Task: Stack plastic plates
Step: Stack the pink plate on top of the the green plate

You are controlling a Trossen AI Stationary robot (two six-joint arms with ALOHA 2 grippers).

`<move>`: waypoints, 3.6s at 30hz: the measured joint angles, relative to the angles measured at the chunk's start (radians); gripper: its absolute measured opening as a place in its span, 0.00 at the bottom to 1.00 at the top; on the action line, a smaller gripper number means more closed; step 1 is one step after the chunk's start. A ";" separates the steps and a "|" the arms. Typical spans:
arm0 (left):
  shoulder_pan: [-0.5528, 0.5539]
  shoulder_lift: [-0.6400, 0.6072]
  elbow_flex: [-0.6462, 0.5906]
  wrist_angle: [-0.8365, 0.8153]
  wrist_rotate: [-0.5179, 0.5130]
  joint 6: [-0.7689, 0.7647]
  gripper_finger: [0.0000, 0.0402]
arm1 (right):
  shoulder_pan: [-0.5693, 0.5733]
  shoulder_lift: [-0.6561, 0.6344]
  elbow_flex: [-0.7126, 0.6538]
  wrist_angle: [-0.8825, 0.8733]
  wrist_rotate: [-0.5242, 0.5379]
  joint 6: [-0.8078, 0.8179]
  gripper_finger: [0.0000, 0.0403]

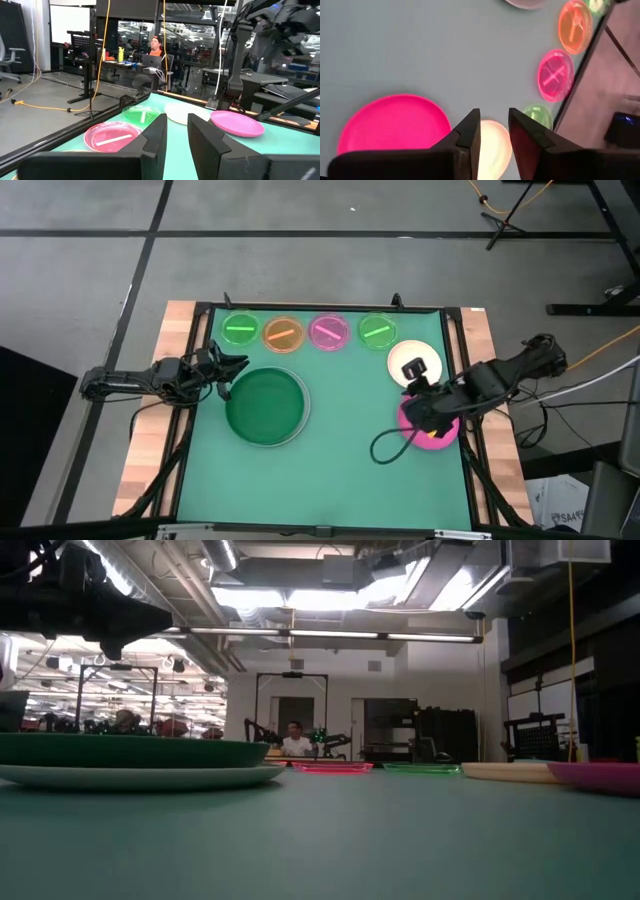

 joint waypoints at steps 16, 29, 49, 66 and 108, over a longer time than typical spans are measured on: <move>0.000 0.000 0.000 0.000 -0.004 0.000 0.17 | -0.190 -0.323 -0.473 0.270 -0.019 0.148 0.22; 0.000 0.000 0.000 0.000 -0.006 0.000 0.17 | -0.428 -0.319 -0.720 0.467 -0.302 -0.070 0.22; 0.000 0.000 0.000 0.000 -0.006 0.000 0.17 | -0.673 -0.319 -0.777 0.584 -0.378 -0.228 0.22; 0.000 0.000 0.000 0.000 -0.005 0.000 0.17 | -0.727 -0.292 -0.777 0.593 -0.569 -0.467 0.22; 0.000 0.000 0.000 0.000 -0.005 0.000 0.17 | -0.726 0.017 -0.777 0.563 -0.639 -0.910 0.22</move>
